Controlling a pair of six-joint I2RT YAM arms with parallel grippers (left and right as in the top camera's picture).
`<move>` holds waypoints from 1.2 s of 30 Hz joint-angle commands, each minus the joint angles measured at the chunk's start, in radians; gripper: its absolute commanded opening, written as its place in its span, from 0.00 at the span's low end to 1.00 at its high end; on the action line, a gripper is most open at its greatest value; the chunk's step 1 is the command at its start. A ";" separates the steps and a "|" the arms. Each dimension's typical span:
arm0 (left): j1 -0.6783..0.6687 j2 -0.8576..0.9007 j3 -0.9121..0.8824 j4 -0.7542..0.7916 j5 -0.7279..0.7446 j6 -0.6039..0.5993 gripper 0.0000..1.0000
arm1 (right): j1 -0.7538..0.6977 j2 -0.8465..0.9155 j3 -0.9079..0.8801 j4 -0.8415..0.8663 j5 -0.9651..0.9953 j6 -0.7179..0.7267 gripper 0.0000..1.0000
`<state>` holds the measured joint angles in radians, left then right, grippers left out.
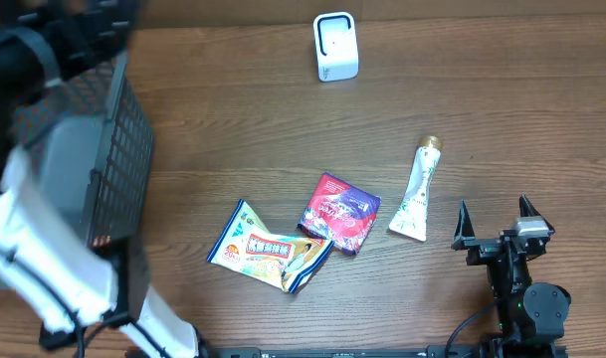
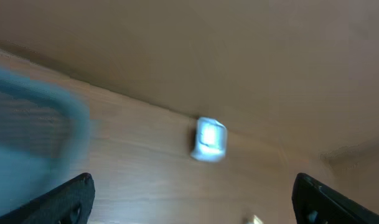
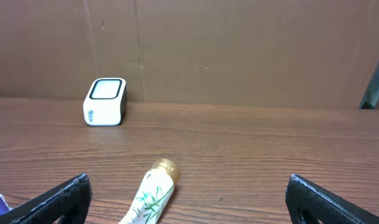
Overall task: Scan the item barcode
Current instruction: 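Reach into the basket and grasp the small orange box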
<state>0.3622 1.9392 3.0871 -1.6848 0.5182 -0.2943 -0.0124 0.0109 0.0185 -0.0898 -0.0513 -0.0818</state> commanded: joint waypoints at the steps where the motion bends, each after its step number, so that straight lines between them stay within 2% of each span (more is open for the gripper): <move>1: 0.142 -0.041 -0.100 -0.005 -0.132 0.040 0.95 | 0.002 -0.008 -0.010 0.008 0.006 0.003 1.00; 4: 0.230 -0.043 -0.247 -0.005 -0.266 0.026 1.00 | 0.002 -0.008 -0.010 0.008 0.006 0.003 1.00; 8: 0.294 -0.043 -0.503 -0.005 -0.469 -0.047 1.00 | 0.002 -0.008 -0.010 0.008 0.006 0.003 1.00; 14: 0.320 -0.043 -0.806 0.072 -0.674 -0.096 1.00 | 0.002 -0.008 -0.010 0.008 0.006 0.003 1.00; 22: 0.326 -0.043 -1.149 0.204 -0.686 -0.092 0.96 | 0.002 -0.008 -0.010 0.008 0.006 0.003 1.00; 25: 0.325 -0.043 -1.249 0.233 -0.686 -0.060 0.90 | 0.002 -0.008 -0.010 0.008 0.006 0.003 1.00; 27: 0.325 -0.043 -1.318 0.260 -0.684 -0.041 0.90 | 0.002 -0.008 -0.010 0.007 0.006 0.003 1.00; 36: 0.325 -0.043 -1.542 0.394 -0.686 -0.042 0.87 | 0.002 -0.008 -0.010 0.008 0.006 0.003 1.00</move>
<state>0.6815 1.9137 1.6146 -1.3285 -0.1543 -0.3561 -0.0124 0.0109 0.0185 -0.0895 -0.0517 -0.0818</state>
